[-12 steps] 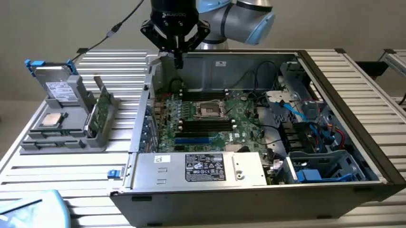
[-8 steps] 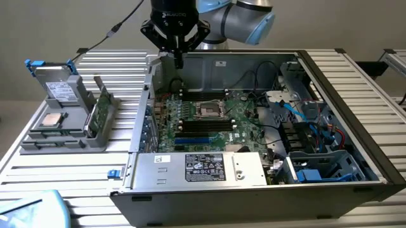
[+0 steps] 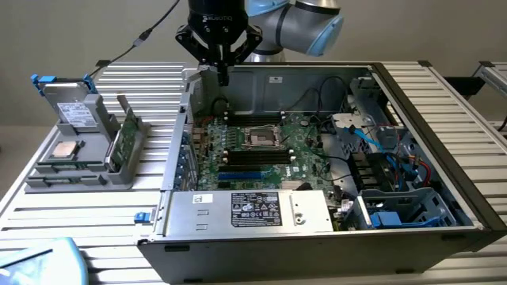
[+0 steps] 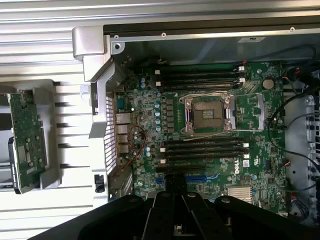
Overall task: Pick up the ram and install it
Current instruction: 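Reach for the ram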
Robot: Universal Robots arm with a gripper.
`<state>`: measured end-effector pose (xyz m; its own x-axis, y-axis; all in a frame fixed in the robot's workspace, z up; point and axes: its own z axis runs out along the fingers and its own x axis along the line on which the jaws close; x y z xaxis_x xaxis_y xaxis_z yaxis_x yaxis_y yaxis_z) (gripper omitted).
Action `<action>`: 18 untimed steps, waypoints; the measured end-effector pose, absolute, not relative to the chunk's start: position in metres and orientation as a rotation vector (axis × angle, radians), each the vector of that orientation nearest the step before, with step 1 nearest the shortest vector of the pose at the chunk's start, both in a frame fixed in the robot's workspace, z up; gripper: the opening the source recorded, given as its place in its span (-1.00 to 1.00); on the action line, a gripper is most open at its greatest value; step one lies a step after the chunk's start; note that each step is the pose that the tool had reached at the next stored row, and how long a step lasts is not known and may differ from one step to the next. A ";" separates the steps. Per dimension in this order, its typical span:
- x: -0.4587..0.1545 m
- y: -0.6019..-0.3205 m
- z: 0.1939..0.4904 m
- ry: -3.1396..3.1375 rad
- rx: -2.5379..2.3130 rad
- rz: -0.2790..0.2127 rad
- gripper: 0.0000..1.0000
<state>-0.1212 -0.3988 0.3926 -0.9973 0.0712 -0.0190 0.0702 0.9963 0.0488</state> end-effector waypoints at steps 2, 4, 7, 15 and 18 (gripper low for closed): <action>-0.121 -0.399 0.393 3.118 0.110 0.075 -0.79; -0.127 -0.399 0.393 3.124 0.111 0.074 -0.79; -0.141 -0.399 0.393 3.136 0.112 0.074 -0.79; -0.177 -0.399 0.392 3.180 0.115 0.073 -0.79; -0.191 -0.399 0.392 3.192 0.116 0.073 -0.79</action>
<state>-0.1910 -0.3988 0.3922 -0.9960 0.0712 0.0546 0.0736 0.9963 0.0435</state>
